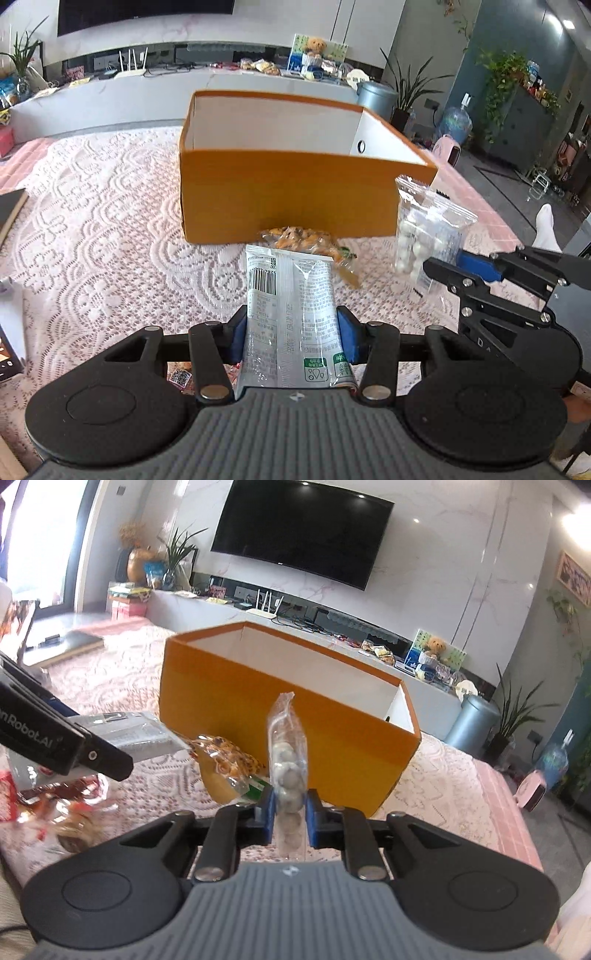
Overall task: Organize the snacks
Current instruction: 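Lift both held packets and carry them over the orange box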
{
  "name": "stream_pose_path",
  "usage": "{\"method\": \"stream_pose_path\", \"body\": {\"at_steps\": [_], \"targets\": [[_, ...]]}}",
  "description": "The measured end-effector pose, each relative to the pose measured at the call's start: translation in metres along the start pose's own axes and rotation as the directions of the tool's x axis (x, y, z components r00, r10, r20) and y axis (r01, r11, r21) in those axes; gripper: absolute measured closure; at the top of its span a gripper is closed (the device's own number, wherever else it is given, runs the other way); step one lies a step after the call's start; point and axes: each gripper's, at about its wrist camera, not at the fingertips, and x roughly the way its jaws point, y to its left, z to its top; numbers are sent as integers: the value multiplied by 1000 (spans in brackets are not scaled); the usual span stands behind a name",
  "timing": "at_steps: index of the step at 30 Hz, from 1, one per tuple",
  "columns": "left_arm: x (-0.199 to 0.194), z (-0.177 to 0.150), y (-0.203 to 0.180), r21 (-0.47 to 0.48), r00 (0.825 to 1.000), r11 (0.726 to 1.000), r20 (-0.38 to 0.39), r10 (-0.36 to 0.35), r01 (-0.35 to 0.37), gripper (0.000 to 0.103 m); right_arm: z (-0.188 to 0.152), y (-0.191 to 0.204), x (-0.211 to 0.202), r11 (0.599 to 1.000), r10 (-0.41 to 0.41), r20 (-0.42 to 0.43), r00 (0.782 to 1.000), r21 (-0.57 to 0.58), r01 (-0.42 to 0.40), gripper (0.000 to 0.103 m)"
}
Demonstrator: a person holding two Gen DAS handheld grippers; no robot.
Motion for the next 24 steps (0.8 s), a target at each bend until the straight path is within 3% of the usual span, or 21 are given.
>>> {"method": "stream_pose_path", "body": {"at_steps": [12,24], "targets": [[-29,14,-12,10,995,1000,104,-6,5,48,13,-18,-41,990,37,46,998,132,-43,89],[-39,63,-31,54,977,999,213,-22,10,48,46,-47,-60,979,20,124,992,200,-44,89]]}}
